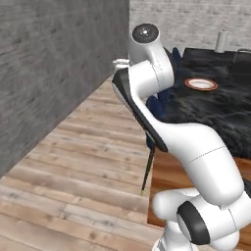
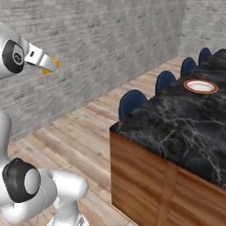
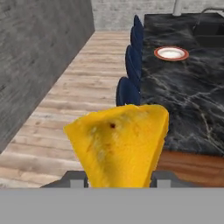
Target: Take the cheese, chicken drumstick, and sweet potato from the fridge and place them on the plate on the dining counter to create an appetizer plate.
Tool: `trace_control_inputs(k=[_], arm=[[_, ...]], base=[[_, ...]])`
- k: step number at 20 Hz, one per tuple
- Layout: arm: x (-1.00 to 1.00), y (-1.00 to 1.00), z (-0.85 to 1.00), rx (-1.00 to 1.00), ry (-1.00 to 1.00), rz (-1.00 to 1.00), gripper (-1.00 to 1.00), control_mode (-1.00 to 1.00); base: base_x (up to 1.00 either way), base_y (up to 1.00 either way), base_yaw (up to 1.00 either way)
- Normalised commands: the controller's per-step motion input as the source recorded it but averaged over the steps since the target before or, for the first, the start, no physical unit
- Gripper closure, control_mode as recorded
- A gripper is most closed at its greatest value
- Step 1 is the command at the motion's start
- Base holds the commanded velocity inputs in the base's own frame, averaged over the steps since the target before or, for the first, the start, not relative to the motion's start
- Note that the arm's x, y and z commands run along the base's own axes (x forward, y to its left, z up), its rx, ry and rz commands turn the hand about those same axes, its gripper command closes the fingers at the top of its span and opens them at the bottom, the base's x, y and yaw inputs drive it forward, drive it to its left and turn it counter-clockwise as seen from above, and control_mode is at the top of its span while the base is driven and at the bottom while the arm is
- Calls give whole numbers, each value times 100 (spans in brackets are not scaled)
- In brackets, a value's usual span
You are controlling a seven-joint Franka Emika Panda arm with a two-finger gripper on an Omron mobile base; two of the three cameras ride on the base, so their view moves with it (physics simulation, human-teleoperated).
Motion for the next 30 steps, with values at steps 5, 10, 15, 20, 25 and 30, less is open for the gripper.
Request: trace_control_inputs(k=[5, 10, 15, 20, 25, 30], arm=[[0, 0, 0, 0, 0, 0, 100, 100], [0, 0, 0, 0, 0, 0, 100, 100], [0, 0, 0, 0, 0, 0, 100, 100], [0, 0, 0, 0, 0, 0, 100, 100], [0, 0, 0, 0, 0, 0, 100, 100], [0, 0, 0, 0, 0, 0, 100, 100]], base=[[60, 100, -51], [60, 100, -51], [60, 100, -52], [62, 100, -51], [64, 100, -51], [67, 100, -51]])
